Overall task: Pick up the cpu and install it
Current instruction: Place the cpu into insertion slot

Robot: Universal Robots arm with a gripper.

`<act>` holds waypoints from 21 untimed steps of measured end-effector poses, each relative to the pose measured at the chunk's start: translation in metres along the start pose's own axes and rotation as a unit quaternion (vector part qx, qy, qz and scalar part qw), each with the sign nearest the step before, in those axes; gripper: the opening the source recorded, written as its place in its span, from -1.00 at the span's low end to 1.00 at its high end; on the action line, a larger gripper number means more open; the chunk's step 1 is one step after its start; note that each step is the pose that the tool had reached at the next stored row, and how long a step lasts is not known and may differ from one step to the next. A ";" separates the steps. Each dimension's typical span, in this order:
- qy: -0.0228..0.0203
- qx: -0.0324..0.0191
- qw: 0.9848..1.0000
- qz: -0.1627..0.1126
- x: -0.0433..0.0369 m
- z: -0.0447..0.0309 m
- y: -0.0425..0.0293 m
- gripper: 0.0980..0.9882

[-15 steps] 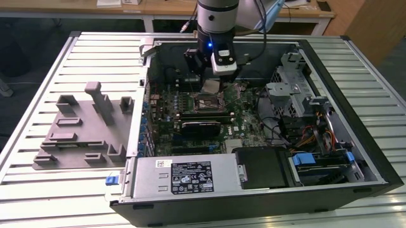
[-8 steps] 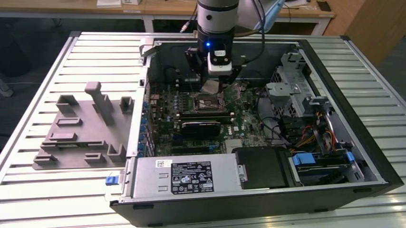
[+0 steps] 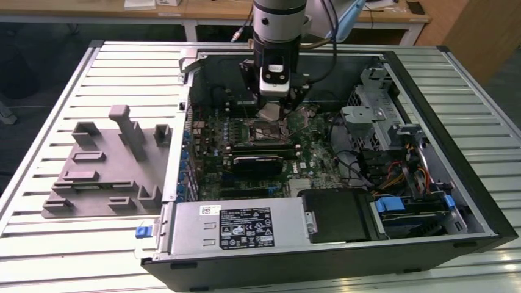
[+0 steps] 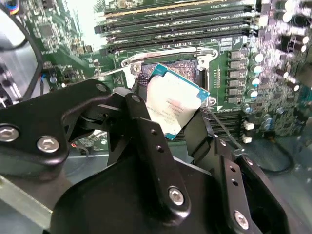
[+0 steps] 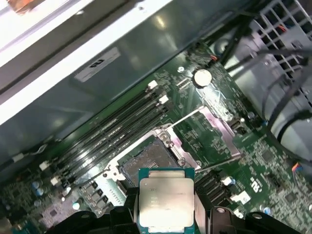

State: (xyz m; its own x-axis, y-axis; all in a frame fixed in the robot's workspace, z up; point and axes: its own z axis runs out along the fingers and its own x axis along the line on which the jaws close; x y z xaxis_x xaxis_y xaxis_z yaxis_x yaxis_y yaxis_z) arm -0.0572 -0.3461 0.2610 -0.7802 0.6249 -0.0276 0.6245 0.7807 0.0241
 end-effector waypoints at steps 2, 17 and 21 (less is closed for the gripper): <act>0.000 0.000 1.000 0.017 0.0000 0.0001 0.0000 0.00; -0.004 0.004 0.989 0.145 0.0000 0.0010 0.0000 0.00; -0.004 0.005 0.984 0.180 0.0000 0.0013 0.0000 0.00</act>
State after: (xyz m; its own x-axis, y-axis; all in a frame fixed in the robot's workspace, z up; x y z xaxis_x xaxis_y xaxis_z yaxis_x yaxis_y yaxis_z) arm -0.0572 -0.3461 0.2597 -0.5087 0.8605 -0.0276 0.8602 0.5094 0.0240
